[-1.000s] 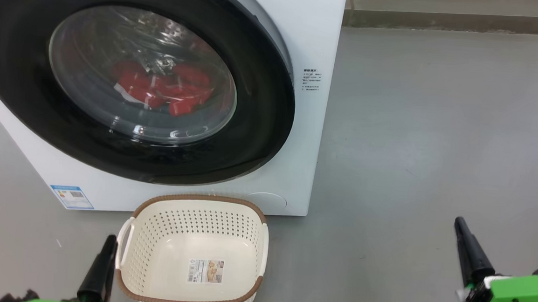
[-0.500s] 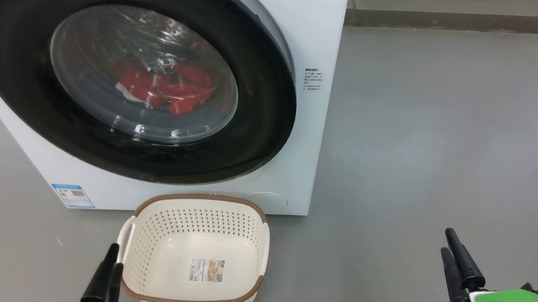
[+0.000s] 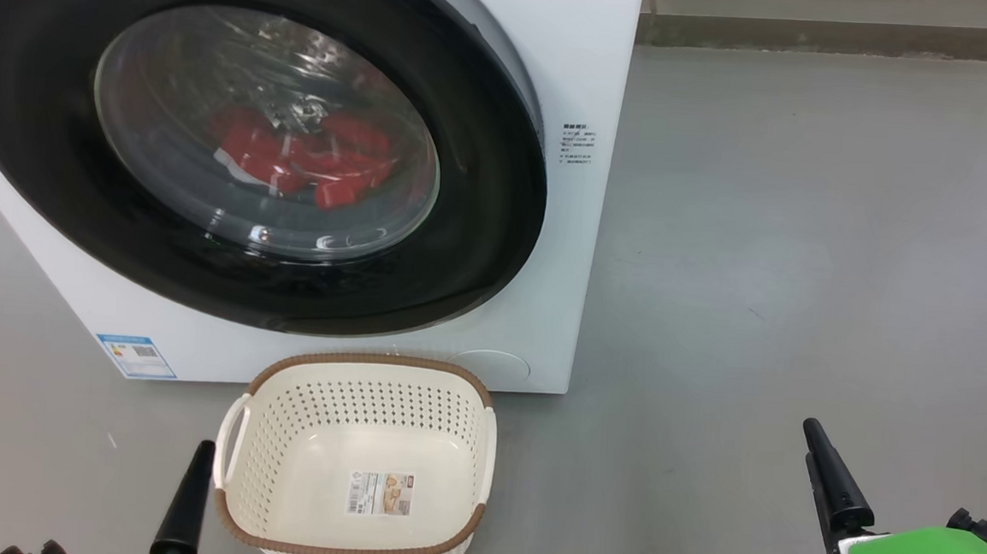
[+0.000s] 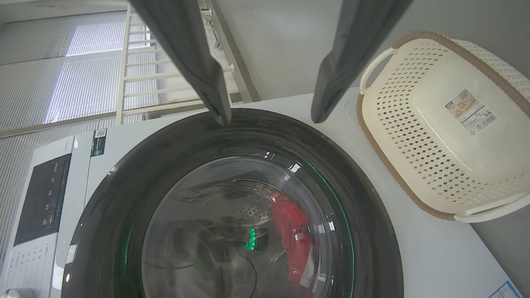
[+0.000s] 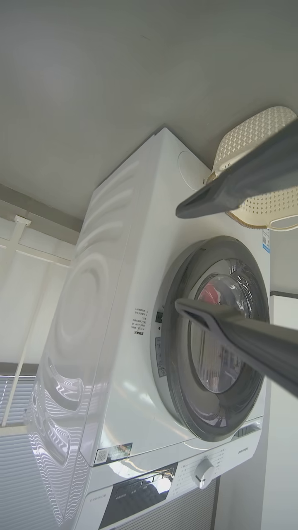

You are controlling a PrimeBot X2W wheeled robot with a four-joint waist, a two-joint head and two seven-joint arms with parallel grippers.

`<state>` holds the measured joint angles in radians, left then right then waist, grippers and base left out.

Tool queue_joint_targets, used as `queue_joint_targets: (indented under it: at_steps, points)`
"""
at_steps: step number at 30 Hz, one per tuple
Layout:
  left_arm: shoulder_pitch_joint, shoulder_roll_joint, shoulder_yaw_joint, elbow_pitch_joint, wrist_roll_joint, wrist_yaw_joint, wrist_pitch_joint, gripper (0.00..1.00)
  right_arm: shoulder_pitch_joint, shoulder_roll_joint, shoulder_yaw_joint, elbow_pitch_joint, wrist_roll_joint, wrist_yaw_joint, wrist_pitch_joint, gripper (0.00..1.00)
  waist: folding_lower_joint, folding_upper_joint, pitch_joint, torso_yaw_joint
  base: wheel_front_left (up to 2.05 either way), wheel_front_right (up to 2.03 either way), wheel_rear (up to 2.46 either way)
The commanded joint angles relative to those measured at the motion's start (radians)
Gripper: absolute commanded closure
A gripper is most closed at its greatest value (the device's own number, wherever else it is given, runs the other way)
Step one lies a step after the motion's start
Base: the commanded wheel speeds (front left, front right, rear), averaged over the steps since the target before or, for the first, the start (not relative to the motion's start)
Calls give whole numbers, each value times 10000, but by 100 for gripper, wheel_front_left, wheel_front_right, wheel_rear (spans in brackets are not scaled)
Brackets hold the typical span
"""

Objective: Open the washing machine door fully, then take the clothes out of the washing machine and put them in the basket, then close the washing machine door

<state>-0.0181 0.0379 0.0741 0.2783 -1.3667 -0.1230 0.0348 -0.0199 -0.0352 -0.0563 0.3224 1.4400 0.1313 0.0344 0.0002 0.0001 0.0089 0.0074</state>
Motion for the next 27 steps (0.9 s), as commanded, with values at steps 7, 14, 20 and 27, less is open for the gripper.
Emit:
queue_joint_targets:
  at_steps: [7, 14, 20, 27]
  points:
    - [-51, 99, 130, -487, 1453, -24, -291, 0, -295, -325, 220, -252, -1224, 0, -287, 0, -1, -1, 36, 26, 0, 0, 0]
    - [-11, 88, 141, -636, 2607, -28, -496, 0, -317, -368, 326, -236, -2281, -1, -492, 0, -2, -1, 79, 44, 0, 0, 0]
    - [14, 80, 128, -795, 3451, -31, -672, 0, -343, -431, 471, -279, -3187, -1, -669, 0, -2, -1, 122, 59, 0, 0, 0]
    - [18, 72, 143, -930, 4369, -36, -879, 0, -350, -512, 641, -265, -4249, -1, -875, 0, -2, -1, 158, 79, 0, 0, 0]
